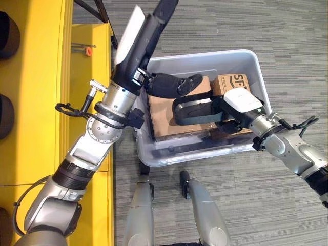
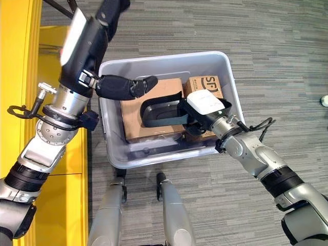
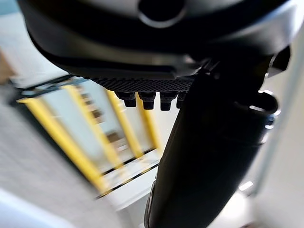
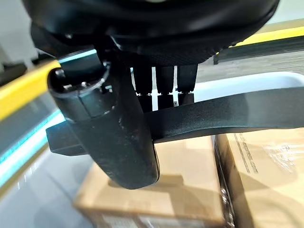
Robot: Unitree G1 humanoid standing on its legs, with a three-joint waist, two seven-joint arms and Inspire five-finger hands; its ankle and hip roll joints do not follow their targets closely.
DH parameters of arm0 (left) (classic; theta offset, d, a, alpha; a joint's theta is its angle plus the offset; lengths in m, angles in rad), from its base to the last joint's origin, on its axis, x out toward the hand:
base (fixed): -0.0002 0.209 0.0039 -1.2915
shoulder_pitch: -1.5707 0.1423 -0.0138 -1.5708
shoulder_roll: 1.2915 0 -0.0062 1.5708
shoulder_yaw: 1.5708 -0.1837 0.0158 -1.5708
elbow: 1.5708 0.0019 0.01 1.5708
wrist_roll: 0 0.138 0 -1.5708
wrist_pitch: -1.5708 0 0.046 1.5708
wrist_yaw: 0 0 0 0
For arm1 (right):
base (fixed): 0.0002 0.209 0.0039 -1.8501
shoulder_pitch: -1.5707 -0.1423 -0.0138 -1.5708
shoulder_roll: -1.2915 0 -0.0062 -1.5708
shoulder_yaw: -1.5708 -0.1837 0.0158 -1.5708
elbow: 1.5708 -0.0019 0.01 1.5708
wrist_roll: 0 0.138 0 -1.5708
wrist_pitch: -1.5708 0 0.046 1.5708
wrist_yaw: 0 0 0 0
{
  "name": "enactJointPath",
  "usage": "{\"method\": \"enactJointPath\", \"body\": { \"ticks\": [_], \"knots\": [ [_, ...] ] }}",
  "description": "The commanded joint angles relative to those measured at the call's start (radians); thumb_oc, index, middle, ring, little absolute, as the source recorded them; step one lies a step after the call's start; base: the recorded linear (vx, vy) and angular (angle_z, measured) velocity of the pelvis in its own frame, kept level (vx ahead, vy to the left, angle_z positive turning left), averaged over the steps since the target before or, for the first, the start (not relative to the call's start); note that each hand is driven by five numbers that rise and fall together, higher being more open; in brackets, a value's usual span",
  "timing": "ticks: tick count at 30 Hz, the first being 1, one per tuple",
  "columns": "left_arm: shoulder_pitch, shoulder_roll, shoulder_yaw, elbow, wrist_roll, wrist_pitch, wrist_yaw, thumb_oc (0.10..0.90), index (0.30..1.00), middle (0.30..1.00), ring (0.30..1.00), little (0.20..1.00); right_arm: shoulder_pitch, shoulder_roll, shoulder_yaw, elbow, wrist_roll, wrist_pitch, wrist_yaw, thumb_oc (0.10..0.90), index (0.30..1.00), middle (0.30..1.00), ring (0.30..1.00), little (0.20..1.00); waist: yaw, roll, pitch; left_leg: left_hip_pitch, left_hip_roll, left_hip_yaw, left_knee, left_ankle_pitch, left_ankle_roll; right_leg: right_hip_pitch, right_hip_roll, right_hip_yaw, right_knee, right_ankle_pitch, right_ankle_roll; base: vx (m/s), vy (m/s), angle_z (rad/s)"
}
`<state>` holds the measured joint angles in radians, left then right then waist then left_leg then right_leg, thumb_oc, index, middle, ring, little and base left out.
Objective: Move parts from the plastic box to the shelf.
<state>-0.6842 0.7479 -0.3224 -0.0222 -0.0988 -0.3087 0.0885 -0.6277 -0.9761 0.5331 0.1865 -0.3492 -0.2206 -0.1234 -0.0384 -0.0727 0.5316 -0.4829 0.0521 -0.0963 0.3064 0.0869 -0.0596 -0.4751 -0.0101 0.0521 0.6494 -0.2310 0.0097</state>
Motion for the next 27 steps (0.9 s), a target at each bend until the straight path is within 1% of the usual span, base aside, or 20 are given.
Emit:
{"method": "enactJointPath", "body": {
  "ticks": [1,2,4,7,9,10,11,12,13,14,16,17,18,19,21,23,24,25,27],
  "knots": [
    [0.022,0.001,-0.009,0.043,0.026,0.001,-0.022,0.900,1.000,1.000,1.000,1.000,-0.093,-0.064,-0.185,-0.098,0.139,-0.067,-0.028,0.400,0.300,0.300,0.300,0.300,-0.033,0.038,-0.089,0.109,0.060,0.058,-0.019,-0.122,0.004,0.107,-0.009,-0.083,-0.129,0.006,-0.029,0.08,0.084,-0.01],
    [0.042,-0.001,-0.002,0.057,0.035,0.001,-0.038,0.900,1.000,1.000,1.000,1.000,-0.084,-0.066,-0.196,-0.095,0.146,-0.071,-0.016,0.400,0.300,0.300,0.300,0.300,-0.033,0.041,-0.098,0.120,0.063,0.060,-0.030,-0.117,0.002,0.122,-0.012,-0.082,-0.144,0.009,-0.027,0.10,0.085,-0.03],
    [0.108,0.017,-0.001,0.089,0.109,0.017,-0.045,0.900,1.000,1.000,1.000,1.000,-0.057,-0.067,-0.231,-0.097,0.176,-0.078,0.021,0.400,0.300,0.300,0.300,0.300,-0.033,0.046,-0.124,0.158,0.072,0.066,-0.068,-0.103,-0.004,0.165,-0.018,-0.080,-0.189,0.023,-0.019,0.09,0.066,-0.06],
    [0.180,0.020,-0.005,0.133,0.148,-0.008,-0.031,0.900,1.000,1.000,1.000,1.000,-0.019,-0.070,-0.261,-0.106,0.185,-0.076,0.058,0.400,0.300,0.300,0.300,0.300,-0.032,0.047,-0.155,0.199,0.078,0.071,-0.102,-0.093,-0.007,0.214,-0.026,-0.082,-0.232,0.032,-0.014,0.09,0.058,-0.01],
    [0.228,0.014,0.004,0.144,0.145,-0.026,-0.028,0.900,1.000,1.000,1.000,1.000,0.002,-0.080,-0.273,-0.111,0.191,-0.059,0.085,0.400,0.300,0.300,0.300,0.300,-0.031,0.048,-0.179,0.230,0.081,0.078,-0.124,-0.088,-0.009,0.253,-0.034,-0.086,-0.267,0.040,-0.009,0.11,0.081,0.02],
    [0.259,0.011,0.015,0.140,0.205,-0.011,-0.032,0.900,1.000,1.000,1.000,1.000,0.020,-0.083,-0.287,-0.106,0.206,-0.044,0.114,0.400,0.300,0.300,0.300,0.300,-0.028,0.050,-0.195,0.251,0.081,0.082,-0.139,-0.087,-0.011,0.280,-0.037,-0.088,-0.291,0.043,-0.006,0.08,0.058,0.03],
    [0.262,0.011,0.015,0.138,0.207,-0.010,-0.031,0.900,1.000,1.000,1.000,1.000,0.022,-0.084,-0.288,-0.108,0.206,-0.043,0.116,0.400,0.300,0.300,0.300,0.300,-0.028,0.050,-0.195,0.254,0.081,0.082,-0.141,-0.086,-0.011,0.284,-0.037,-0.088,-0.295,0.044,-0.006,0.07,0.063,0.03],
    [0.270,0.013,0.017,0.140,0.236,0.006,-0.031,0.900,1.000,1.000,1.000,1.000,0.027,-0.085,-0.295,-0.103,0.211,-0.037,0.124,0.400,0.300,0.300,0.300,0.300,-0.029,0.051,-0.202,0.262,0.080,0.084,-0.146,-0.086,-0.012,0.293,-0.038,-0.089,-0.304,0.047,-0.005,0.08,0.069,0.06],
    [0.294,0.026,0.020,0.148,0.289,0.025,-0.026,0.900,1.000,1.000,1.000,1.000,0.052,-0.091,-0.312,-0.087,0.241,-0.045,0.139,0.400,0.300,0.300,0.300,0.300,-0.030,0.052,-0.219,0.290,0.081,0.092,-0.162,-0.087,-0.011,0.322,-0.041,-0.090,-0.331,0.054,-0.001,0.09,0.082,0.02],
    [0.300,0.031,0.020,0.154,0.300,0.032,-0.028,0.900,1.000,1.000,1.000,1.000,0.058,-0.091,-0.319,-0.084,0.248,-0.048,0.143,0.400,0.300,0.300,0.300,0.300,-0.032,0.053,-0.223,0.296,0.081,0.094,-0.167,-0.087,-0.013,0.327,-0.042,-0.089,-0.337,0.056,0.001,0.10,0.086,0.02],
    [0.329,0.050,0.030,0.175,0.295,0.004,-0.013,0.900,1.000,1.000,1.000,1.000,0.079,-0.093,-0.342,-0.080,0.292,-0.058,0.176,0.400,0.300,0.300,0.300,0.300,-0.033,0.055,-0.239,0.317,0.079,0.101,-0.180,-0.087,-0.015,0.349,-0.045,-0.088,-0.358,0.063,0.007,0.06,0.072,-0.01],
    [0.338,0.055,0.037,0.175,0.317,-0.008,-0.006,0.900,1.000,1.000,1.000,1.000,0.085,-0.093,-0.351,-0.084,0.312,-0.060,0.193,0.400,0.300,0.300,0.300,0.300,-0.034,0.055,-0.242,0.325,0.078,0.104,-0.183,-0.087,-0.015,0.355,-0.046,-0.088,-0.363,0.065,0.008,0.07,0.114,-0.03],
    [0.356,0.091,0.056,0.165,0.412,-0.048,0.031,0.900,1.000,1.000,1.000,1.000,0.100,-0.087,-0.375,-0.113,0.374,-0.047,0.278,0.400,0.300,0.300,0.300,0.300,-0.034,0.058,-0.261,0.344,0.073,0.110,-0.189,-0.093,-0.016,0.371,-0.053,-0.089,-0.374,0.069,0.013,0.06,0.093,-0.05],
    [0.356,0.094,0.057,0.162,0.421,-0.049,0.039,0.900,1.000,1.000,1.000,1.000,0.103,-0.087,-0.376,-0.119,0.381,-0.045,0.288,0.400,0.300,0.300,0.300,0.300,-0.034,0.057,-0.263,0.347,0.072,0.111,-0.189,-0.095,-0.015,0.374,-0.053,-0.089,-0.376,0.070,0.013,0.07,0.093,-0.02],
    [0.340,0.120,0.053,0.137,0.496,-0.054,0.086,0.900,1.000,1.000,1.000,1.000,0.106,-0.074,-0.372,-0.143,0.428,-0.028,0.363,0.400,0.300,0.300,0.300,0.300,-0.034,0.057,-0.277,0.364,0.067,0.115,-0.193,-0.101,-0.013,0.388,-0.058,-0.094,-0.386,0.073,0.016,0.04,0.041,-0.03],
    [0.299,0.150,0.047,0.117,0.519,-0.054,0.137,0.900,1.000,1.000,1.000,1.000,0.094,-0.065,-0.345,-0.159,0.451,-0.017,0.416,0.400,0.300,0.300,0.300,0.300,-0.036,0.056,-0.289,0.380,0.063,0.120,-0.197,-0.107,-0.011,0.400,-0.061,-0.098,-0.398,0.078,0.019,0.03,0.048,-0.01],
    [0.279,0.162,0.047,0.108,0.500,-0.066,0.134,0.900,1.000,1.000,1.000,1.000,0.090,-0.061,-0.334,-0.167,0.467,-0.015,0.436,0.400,0.300,0.300,0.300,0.300,-0.037,0.056,-0.294,0.388,0.062,0.123,-0.202,-0.108,-0.010,0.405,-0.061,-0.098,-0.403,0.080,0.020,0.05,0.060,0.01],
    [0.239,0.172,0.052,0.081,0.459,-0.082,0.101,0.900,1.000,1.000,1.000,1.000,0.084,-0.044,-0.314,-0.180,0.461,-0.015,0.453,0.400,0.300,0.300,0.300,0.300,-0.038,0.057,-0.306,0.399,0.060,0.126,-0.208,-0.108,-0.010,0.413,-0.061,-0.097,-0.409,0.083,0.022,0.04,0.039,0.02],
    [0.217,0.179,0.054,0.067,0.435,-0.087,0.074,0.900,1.000,1.000,1.000,1.000,0.079,-0.035,-0.304,-0.183,0.477,-0.014,0.466,0.400,0.300,0.300,0.300,0.300,-0.039,0.057,-0.311,0.404,0.060,0.126,-0.213,-0.107,-0.009,0.418,-0.061,-0.096,-0.412,0.084,0.022,0.04,0.017,0.02]
  ]
}}
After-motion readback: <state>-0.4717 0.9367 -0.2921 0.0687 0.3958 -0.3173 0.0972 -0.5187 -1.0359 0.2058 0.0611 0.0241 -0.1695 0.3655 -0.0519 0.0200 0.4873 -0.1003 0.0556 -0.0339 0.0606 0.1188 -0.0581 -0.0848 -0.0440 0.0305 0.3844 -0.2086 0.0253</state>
